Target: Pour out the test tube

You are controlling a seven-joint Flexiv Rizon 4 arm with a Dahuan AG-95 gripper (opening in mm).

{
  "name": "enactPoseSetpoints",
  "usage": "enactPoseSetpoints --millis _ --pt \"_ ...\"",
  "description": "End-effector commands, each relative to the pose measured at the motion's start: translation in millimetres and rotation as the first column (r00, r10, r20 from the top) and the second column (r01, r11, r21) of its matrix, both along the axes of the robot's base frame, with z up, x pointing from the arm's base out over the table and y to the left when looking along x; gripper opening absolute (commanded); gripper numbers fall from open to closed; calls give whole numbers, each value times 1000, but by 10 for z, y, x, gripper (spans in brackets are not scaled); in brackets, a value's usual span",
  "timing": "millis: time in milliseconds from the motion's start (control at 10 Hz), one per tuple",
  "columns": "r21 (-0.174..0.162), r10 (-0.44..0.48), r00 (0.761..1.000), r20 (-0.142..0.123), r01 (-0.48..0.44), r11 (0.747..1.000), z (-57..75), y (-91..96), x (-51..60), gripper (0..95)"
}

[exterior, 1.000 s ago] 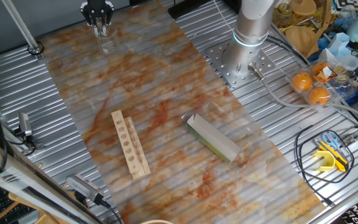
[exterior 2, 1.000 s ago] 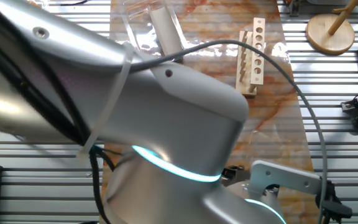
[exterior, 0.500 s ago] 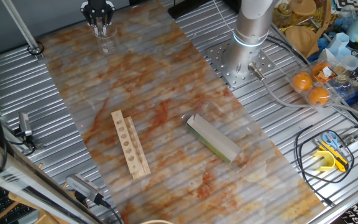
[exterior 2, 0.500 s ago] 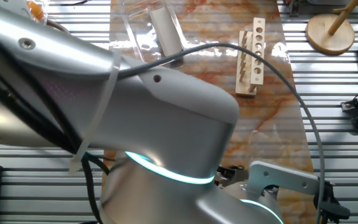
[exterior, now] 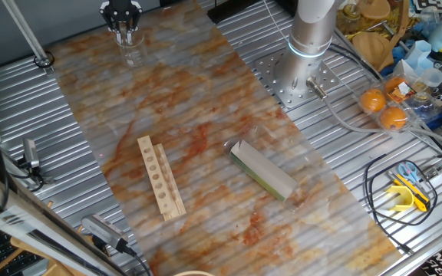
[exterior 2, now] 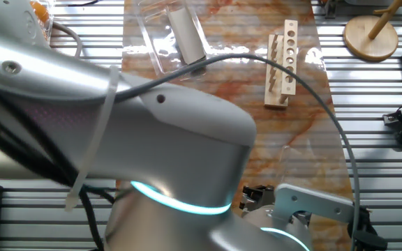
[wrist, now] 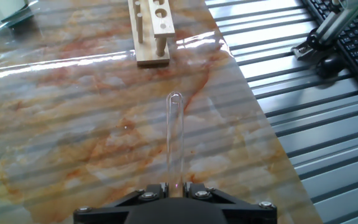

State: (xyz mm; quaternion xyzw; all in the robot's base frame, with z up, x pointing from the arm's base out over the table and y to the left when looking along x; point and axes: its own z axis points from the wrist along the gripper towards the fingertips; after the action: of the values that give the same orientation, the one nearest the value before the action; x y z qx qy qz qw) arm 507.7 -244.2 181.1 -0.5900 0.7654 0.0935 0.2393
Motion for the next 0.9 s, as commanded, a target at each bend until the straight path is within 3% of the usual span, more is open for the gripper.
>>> enactPoseSetpoints --millis 100,900 --pt "1 0 1000 2 0 1000 1 1 0 0" --pt "3 8 1000 14 -8 1000 -11 -2 14 0"
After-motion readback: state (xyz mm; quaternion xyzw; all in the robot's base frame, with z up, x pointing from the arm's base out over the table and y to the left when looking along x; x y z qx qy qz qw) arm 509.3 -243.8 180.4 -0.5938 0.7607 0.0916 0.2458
